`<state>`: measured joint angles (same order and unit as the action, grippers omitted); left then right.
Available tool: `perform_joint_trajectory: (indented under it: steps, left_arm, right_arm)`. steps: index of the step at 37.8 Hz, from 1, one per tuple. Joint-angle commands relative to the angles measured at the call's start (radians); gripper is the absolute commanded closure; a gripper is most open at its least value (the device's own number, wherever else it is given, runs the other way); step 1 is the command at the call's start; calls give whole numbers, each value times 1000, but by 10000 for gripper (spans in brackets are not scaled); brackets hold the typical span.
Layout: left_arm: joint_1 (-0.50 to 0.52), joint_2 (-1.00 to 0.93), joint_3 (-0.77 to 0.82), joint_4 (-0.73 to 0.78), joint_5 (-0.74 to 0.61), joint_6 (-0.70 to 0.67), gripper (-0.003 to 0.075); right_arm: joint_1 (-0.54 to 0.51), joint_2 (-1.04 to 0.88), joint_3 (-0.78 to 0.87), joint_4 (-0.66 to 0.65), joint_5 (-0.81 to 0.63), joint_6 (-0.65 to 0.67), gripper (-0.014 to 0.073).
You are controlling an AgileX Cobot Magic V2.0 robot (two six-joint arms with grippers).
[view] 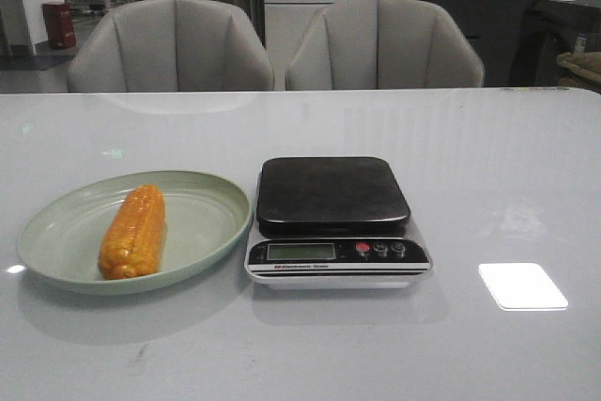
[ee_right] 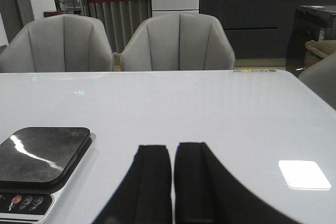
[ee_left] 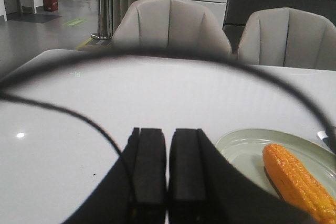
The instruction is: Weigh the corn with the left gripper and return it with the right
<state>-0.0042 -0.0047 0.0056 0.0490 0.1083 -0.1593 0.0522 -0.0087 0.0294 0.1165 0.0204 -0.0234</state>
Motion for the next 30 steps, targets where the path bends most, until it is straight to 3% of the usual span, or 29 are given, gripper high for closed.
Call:
perform_joint_trajectory:
  steps: [1,22,25,30]
  left_arm:
    - [-6,-21,31,-9,-84,1,606]
    - [-6,-21,31,10,-86,14,606]
    - [-6,-21,31,88,-121,17,606]
    - [-6,-21,31,95,-182,17,606]
  right_arm:
    - [-5,-19,7,-9,-81,-6,398]
    - [-5,-19,7,-9,-81,-6,398]
    - [-5,-19,7,-9,-81,-6,398]
    - [-5,-19,7,-9,-81,-6,398]
